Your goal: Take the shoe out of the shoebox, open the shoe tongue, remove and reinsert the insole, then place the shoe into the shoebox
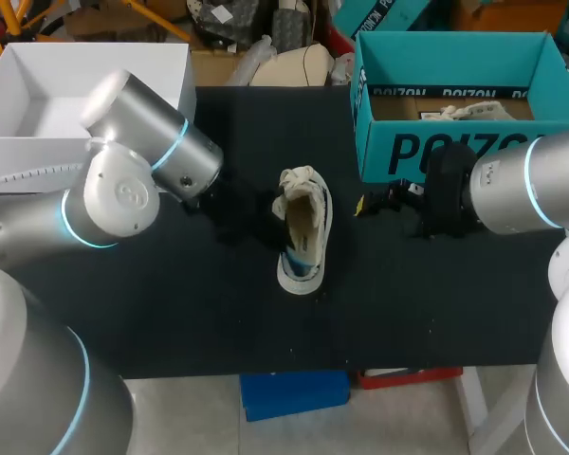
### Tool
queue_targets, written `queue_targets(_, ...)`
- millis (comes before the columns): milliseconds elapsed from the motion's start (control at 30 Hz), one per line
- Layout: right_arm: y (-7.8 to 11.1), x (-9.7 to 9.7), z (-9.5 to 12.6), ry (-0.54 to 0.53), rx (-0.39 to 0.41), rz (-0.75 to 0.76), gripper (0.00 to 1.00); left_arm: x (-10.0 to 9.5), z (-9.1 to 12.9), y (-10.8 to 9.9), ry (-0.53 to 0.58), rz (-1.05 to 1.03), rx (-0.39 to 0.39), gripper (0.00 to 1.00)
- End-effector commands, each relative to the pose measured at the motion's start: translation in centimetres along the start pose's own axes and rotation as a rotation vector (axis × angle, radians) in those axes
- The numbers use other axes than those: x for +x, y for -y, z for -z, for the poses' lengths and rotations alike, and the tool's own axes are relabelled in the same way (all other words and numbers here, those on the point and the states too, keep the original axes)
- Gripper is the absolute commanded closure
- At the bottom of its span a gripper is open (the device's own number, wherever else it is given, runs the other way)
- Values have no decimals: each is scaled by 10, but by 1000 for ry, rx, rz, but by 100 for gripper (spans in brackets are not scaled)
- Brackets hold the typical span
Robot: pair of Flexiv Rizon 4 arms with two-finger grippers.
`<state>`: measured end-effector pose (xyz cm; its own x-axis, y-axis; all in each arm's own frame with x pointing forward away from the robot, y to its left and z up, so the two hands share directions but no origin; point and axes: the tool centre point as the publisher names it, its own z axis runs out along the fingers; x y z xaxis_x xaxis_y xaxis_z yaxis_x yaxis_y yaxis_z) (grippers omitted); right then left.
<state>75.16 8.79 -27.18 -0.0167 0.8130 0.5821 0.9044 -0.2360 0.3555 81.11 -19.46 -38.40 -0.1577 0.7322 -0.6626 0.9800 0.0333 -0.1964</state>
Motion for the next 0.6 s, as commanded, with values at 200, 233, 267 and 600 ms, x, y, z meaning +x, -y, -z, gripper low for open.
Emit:
queue_targets(200,1,2,-1,5,-3,-1,0,-9,-6,3,-196,-81,-50,100)
queue_targets(233,1,2,-1,5,-3,-1,0,-8,-7,4,-239,-100,-48,100)
queue_targets(267,1,2,-1,5,-3,-1,0,-8,-9,5,-272,-114,-56,100)
queue_targets(600,1,2,-1,5,-3,-1,0,1,-34,18,-483,-167,8,100)
